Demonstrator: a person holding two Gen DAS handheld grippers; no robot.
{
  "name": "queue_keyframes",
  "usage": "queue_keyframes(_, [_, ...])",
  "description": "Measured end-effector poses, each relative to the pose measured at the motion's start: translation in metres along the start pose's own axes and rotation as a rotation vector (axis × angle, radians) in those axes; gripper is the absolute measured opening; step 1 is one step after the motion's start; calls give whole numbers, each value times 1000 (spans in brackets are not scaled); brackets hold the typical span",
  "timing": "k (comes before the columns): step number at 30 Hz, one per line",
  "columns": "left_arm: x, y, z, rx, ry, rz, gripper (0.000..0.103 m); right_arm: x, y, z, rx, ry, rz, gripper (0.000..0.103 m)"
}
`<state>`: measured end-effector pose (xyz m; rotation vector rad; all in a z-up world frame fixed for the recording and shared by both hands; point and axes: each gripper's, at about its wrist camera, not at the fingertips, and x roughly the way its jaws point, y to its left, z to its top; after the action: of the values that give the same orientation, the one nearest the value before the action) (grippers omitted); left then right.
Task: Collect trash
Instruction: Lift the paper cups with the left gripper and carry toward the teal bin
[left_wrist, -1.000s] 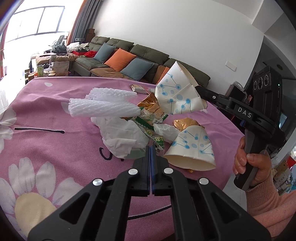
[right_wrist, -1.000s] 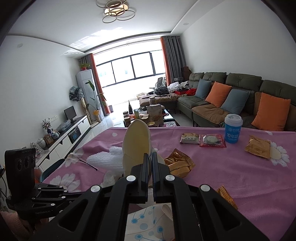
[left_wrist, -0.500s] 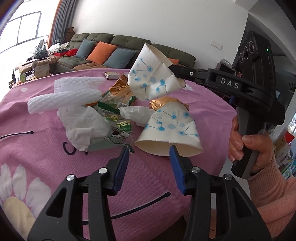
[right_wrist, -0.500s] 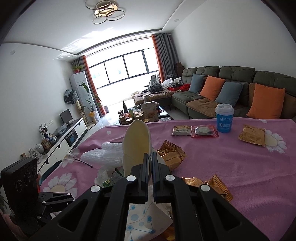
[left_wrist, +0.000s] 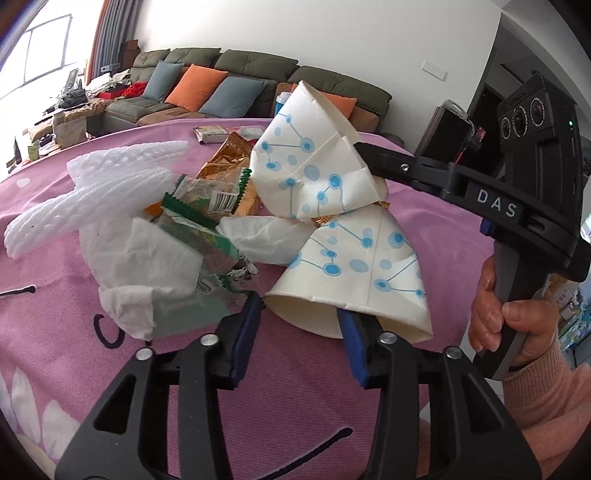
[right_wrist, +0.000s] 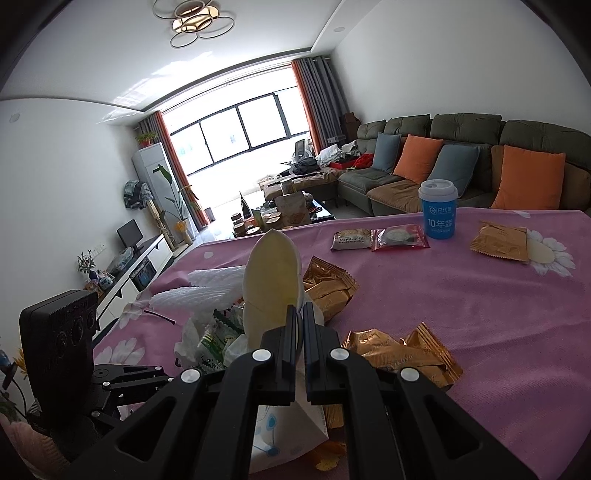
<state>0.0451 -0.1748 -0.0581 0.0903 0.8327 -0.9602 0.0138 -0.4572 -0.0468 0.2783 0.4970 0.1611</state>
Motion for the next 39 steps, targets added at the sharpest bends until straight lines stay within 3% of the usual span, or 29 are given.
queue_keyframes(1, [3,0,-1,-6,1,-16,22,1,0,-1,2,4,4,3])
queue_keyframes(3, [5,0,-2,-17,1,-43,14,3,0,-2,9,11,13,3])
queue_keyframes(7, [0,2,-8,-30,-12,-97,13,7,0,-5,21,20,25,3])
queue_keyframes(8, [1,-1,-7,-22,-13,-85,16,8,0,-6,24,23,26,3])
queue_keyframes(10, [5,-3,-7,-19,-8,-58,32,8,-1,-7,32,26,28,3])
queue_keyframes(16, [16,2,4,-27,-2,-50,38,7,-3,-10,41,31,25,3])
queue_keyframes(21, [24,4,12,-40,9,-91,39,9,-6,-13,54,40,37,3])
queue_keyframes(23, [29,5,16,-57,16,-120,30,10,-6,-14,57,43,41,3])
queue_keyframes(24, [29,8,15,-62,17,-121,21,11,-6,-15,58,45,43,3])
queue_keyframes(28, [26,12,11,-77,4,-113,11,12,-8,-14,64,46,49,3])
queue_keyframes(39, [-14,17,5,-95,-77,-51,5,1,0,0,60,-1,81,2])
